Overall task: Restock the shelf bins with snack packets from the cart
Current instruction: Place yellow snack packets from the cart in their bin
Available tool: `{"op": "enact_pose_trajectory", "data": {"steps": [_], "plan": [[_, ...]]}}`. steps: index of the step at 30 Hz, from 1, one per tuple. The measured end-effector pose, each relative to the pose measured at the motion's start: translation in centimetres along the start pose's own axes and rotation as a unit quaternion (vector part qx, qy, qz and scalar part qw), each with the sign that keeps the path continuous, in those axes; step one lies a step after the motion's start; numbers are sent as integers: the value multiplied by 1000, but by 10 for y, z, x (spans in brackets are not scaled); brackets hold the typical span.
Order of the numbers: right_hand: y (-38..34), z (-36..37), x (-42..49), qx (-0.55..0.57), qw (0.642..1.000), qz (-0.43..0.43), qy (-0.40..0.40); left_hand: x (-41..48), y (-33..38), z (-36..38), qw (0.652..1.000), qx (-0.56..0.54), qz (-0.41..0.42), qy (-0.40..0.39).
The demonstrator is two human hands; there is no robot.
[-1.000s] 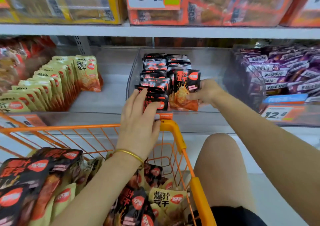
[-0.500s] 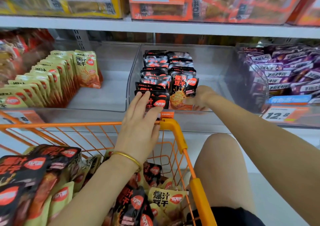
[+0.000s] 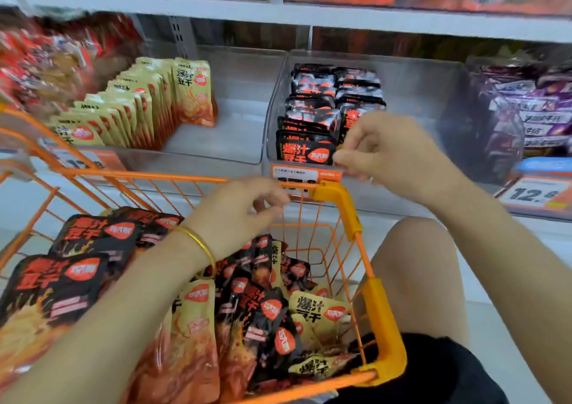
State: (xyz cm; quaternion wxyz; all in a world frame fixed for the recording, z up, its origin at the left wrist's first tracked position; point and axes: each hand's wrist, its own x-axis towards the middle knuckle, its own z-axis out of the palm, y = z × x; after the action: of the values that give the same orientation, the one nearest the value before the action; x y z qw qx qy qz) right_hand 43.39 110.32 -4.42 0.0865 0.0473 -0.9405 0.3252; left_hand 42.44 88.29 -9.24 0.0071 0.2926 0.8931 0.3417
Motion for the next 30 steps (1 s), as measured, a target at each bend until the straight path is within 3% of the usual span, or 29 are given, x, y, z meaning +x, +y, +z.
{"op": "enact_pose_trajectory", "data": {"steps": [2, 5, 8, 11, 13, 15, 19, 23, 26, 28, 29, 30], "plan": [[-28, 20, -22, -16, 982, -44, -183, -6, -10, 5, 998, 25, -30, -49], [-38, 57, -31, -166, 904, -89, -383, -10, -18, 9, 988, 85, -58, -118], [-35, 81, -35, -271, 836, -129, -460, -12, -19, 8, 984, 100, -78, -126], [-26, 94, -41, -320, 793, -122, -503, -11, -19, 8, 983, 102, -83, -131], [-23, 95, -42, -288, 806, -119, -503, -11, -18, 9, 981, 88, -85, -150], [-22, 86, -38, -230, 847, -99, -468, -11, -15, 9, 978, 31, -95, -182], [-30, 52, -28, -123, 938, -90, -310, -14, -8, 5, 947, -143, -139, -251], [-33, 35, -17, 12, 986, -74, -151, -11, 0, -2, 942, -268, -133, -155], [-43, 35, 0, 191, 978, -13, -81, -8, 1, -27, 942, -298, -144, -51], [-57, 37, 10, 379, 916, 49, -125, -5, -5, -50, 933, -324, -154, 22], [-65, 41, 15, 434, 885, 58, -156, -4, -9, -62, 927, -333, -162, 61], [-74, 47, 22, 437, 880, 51, -178, -2, -14, -72, 924, -328, -169, 102]]}}
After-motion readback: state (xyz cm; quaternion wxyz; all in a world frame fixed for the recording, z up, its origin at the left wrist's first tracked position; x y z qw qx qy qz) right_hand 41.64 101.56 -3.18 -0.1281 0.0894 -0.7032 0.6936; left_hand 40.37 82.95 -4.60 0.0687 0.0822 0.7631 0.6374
